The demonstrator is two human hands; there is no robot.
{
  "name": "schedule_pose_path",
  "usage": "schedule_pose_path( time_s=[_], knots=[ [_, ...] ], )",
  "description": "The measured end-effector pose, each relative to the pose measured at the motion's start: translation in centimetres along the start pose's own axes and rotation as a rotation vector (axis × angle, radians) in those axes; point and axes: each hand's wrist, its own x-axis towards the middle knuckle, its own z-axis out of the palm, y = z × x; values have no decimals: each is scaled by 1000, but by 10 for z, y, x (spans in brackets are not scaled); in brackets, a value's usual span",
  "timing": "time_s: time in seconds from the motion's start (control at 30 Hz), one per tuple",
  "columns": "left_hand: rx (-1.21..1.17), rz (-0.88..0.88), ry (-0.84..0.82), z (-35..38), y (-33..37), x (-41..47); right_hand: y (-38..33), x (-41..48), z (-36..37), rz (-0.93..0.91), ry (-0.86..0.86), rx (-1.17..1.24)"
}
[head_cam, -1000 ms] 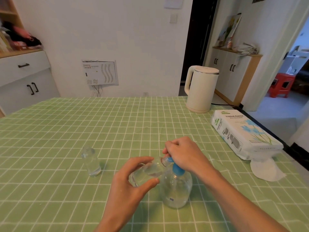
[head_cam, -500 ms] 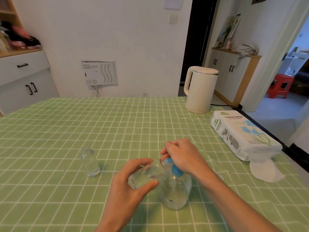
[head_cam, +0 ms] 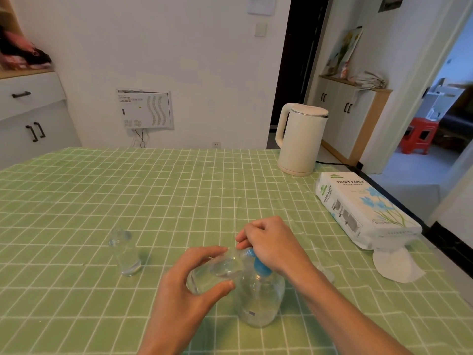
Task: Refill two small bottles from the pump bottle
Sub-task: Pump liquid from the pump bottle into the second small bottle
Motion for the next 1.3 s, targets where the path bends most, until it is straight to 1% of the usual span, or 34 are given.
schedule_pose_path(
  time_s=[0.17,0.37,0.57,1.07,1.3],
  knots=[
    [-15,-12,0,1,-1,0,-1,-1,2,9,13,-5],
    [-29,-9,6,-1,3,1,-6,-3,-4,-37,53,47],
    [-20,5,-3,-3,6,2,-12,-2,-12,-63,14,95],
    [-39,-10,1,-2,2,-2,2,-3,4,-3,-15,-32],
    [-60,-8,8,-2,5,-1,-2,-2,-6,-9,-12,40]
  ],
)
